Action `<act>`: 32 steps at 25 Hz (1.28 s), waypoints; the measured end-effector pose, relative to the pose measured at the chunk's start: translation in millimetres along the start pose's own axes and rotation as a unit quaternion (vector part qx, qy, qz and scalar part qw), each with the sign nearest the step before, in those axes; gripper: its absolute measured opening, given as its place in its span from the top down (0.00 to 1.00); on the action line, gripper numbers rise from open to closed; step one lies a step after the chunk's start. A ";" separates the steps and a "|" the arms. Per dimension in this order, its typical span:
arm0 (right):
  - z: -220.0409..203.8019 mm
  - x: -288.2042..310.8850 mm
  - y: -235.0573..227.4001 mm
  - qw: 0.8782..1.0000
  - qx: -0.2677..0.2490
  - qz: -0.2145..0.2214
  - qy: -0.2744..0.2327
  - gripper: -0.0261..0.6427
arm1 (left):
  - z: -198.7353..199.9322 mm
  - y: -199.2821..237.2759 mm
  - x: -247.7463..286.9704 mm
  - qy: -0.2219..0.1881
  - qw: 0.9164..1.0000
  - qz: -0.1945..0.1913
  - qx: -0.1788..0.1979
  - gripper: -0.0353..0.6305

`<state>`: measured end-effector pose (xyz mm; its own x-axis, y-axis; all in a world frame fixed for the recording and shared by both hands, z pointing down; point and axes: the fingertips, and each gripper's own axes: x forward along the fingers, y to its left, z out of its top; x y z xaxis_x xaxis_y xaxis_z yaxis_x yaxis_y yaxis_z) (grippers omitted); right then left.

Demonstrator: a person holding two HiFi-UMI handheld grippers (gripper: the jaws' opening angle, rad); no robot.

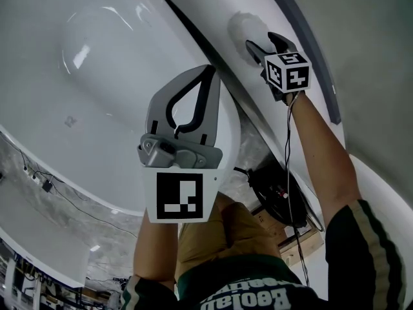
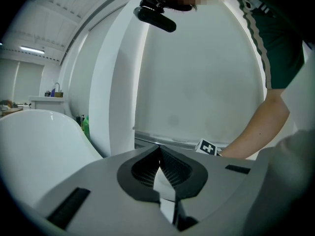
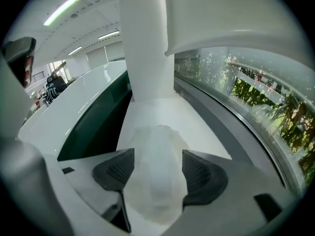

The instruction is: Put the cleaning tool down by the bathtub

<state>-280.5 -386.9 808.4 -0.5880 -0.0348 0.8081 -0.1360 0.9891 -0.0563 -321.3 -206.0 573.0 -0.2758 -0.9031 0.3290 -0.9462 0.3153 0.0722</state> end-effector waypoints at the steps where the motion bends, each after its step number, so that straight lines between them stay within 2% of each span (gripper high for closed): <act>1: -0.2 -1.2 0.1 1.000 0.002 0.002 -0.001 0.53 | -0.2 -1.1 0.0 0.001 1.000 0.000 -0.003 0.93; 9: 2.4 -12.0 9.7 0.999 -0.029 0.013 -0.003 0.52 | 7.9 -12.8 -4.3 -0.005 1.000 -0.019 -0.013 0.93; 16: 22.4 -33.7 14.7 0.999 -0.032 0.009 -0.026 0.52 | 25.5 -14.7 -14.6 -0.013 0.999 -0.031 -0.003 0.93; 20: 36.0 -56.6 20.7 0.998 -0.034 0.010 -0.048 0.51 | 39.1 -24.8 -22.2 -0.017 0.999 -0.042 -0.007 0.93; 28: 62.9 -105.5 36.8 0.995 -0.046 0.019 -0.090 0.50 | 69.5 -44.7 -33.8 -0.034 0.998 -0.052 0.008 0.93; 32: 77.4 -151.5 48.9 0.990 -0.058 0.022 -0.130 0.50 | 85.9 -66.2 -49.3 -0.041 0.997 -0.058 0.025 0.93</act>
<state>-259.8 -344.3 637.8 -0.7792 -0.0113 0.6267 -0.0218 0.9997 -0.0090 -259.6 -207.4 471.1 -0.1757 -0.9539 0.2432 -0.9791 0.1950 0.0575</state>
